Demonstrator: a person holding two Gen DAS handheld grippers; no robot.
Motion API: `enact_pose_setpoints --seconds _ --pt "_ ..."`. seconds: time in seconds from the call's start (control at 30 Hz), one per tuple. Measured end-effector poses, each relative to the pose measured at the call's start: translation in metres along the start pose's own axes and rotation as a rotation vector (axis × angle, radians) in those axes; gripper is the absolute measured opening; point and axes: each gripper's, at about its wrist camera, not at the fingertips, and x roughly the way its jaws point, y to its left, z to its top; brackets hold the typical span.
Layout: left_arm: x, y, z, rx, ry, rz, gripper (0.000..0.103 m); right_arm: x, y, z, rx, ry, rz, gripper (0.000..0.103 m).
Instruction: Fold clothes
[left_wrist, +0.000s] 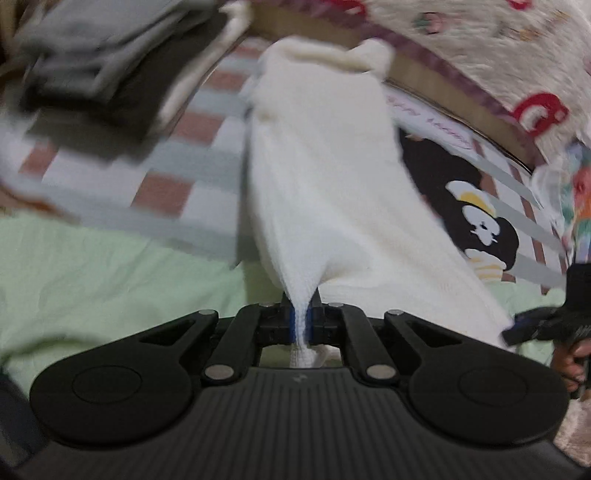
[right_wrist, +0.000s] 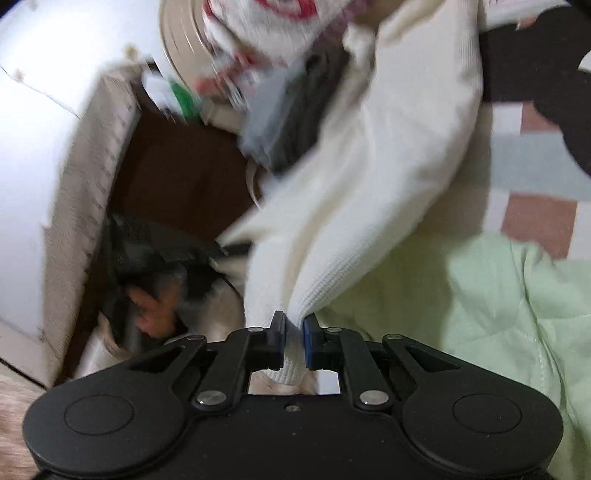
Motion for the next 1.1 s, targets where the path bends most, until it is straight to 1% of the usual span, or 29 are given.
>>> enact_pose_setpoints --seconds 0.03,0.07,0.1,0.13,0.17,0.2,0.23,0.27,0.33,0.37,0.4,0.47,0.5,0.57,0.63,0.67,0.7,0.77,0.8,0.87,0.9,0.93,0.97,1.0,1.1 --pt "0.007 0.005 -0.001 -0.004 0.028 0.021 0.005 0.013 0.002 -0.002 -0.032 0.053 -0.061 0.013" --pt "0.014 0.010 -0.003 -0.008 0.056 0.043 0.005 0.025 0.002 -0.003 -0.039 0.092 -0.090 0.013" --pt "0.020 0.015 -0.004 -0.013 0.084 0.064 0.005 0.035 0.001 -0.003 -0.038 0.123 -0.104 0.013" --pt "0.025 0.017 -0.005 -0.010 0.096 0.078 0.005 0.041 0.000 -0.003 -0.022 0.132 -0.091 0.013" --pt "0.029 0.019 -0.007 -0.004 0.101 0.088 0.005 0.044 0.001 -0.002 -0.023 0.131 -0.093 0.013" --pt "0.030 0.023 -0.007 -0.011 0.101 0.084 0.005 0.046 0.003 -0.001 -0.026 0.137 -0.099 0.015" --pt "0.030 0.028 -0.007 -0.025 0.099 0.074 0.005 0.047 0.005 0.000 -0.035 0.157 -0.116 0.018" --pt "0.029 0.031 -0.007 -0.031 0.094 0.072 0.005 0.048 0.006 0.002 -0.043 0.176 -0.133 0.018" --pt "0.031 0.034 -0.012 -0.038 0.083 0.074 0.005 0.042 0.006 0.007 -0.051 0.180 -0.185 0.027" --pt "0.032 0.037 -0.013 -0.049 0.081 0.065 0.005 0.035 0.005 0.010 -0.055 0.166 -0.213 0.037" --pt "0.032 0.041 -0.014 -0.065 0.077 0.050 0.005 0.027 0.003 0.015 -0.055 0.130 -0.233 0.043" --pt "0.032 0.046 -0.015 -0.090 0.068 0.027 0.005 0.016 0.001 0.029 -0.033 0.046 -0.262 0.049" --pt "0.032 0.046 -0.015 -0.092 0.065 0.022 0.005 0.015 -0.001 0.035 -0.023 0.022 -0.276 0.053" --pt "0.031 0.045 -0.016 -0.091 0.060 0.016 0.005 0.013 -0.005 0.046 -0.018 -0.039 -0.321 0.057" --pt "0.031 0.043 -0.018 -0.079 0.054 0.021 0.005 0.018 -0.010 0.055 -0.029 -0.134 -0.387 0.059" --pt "0.030 0.041 -0.018 -0.071 0.050 0.024 0.005 0.022 -0.013 0.060 -0.030 -0.182 -0.424 0.064" --pt "0.029 0.040 -0.019 -0.061 0.044 0.027 0.005 0.026 -0.020 0.066 -0.016 -0.213 -0.458 0.066" --pt "0.023 0.039 -0.021 -0.050 0.026 0.021 0.005 0.041 -0.038 0.080 0.039 -0.247 -0.510 0.066" --pt "0.019 0.039 -0.022 -0.048 0.015 0.016 0.005 0.048 -0.046 0.086 0.059 -0.258 -0.522 0.066" --pt "0.014 0.043 -0.022 -0.064 0.004 -0.004 0.005 0.056 -0.057 0.094 0.055 -0.289 -0.501 0.066" --pt "0.013 0.045 -0.022 -0.074 0.002 -0.010 0.005 0.062 -0.061 0.097 0.037 -0.308 -0.484 0.064" --pt "0.012 0.048 -0.022 -0.085 0.000 -0.013 0.005 0.067 -0.062 0.098 -0.015 -0.327 -0.481 0.054" --pt "0.013 0.049 -0.022 -0.088 0.003 -0.012 0.005 0.069 -0.061 0.099 -0.072 -0.354 -0.516 0.010" --pt "0.015 0.051 -0.022 -0.087 0.008 -0.008 0.005 0.071 -0.062 0.098 -0.097 -0.379 -0.550 0.009" --pt "0.020 0.052 -0.023 -0.083 0.015 -0.004 0.005 0.065 -0.064 0.092 -0.091 -0.407 -0.565 0.010"
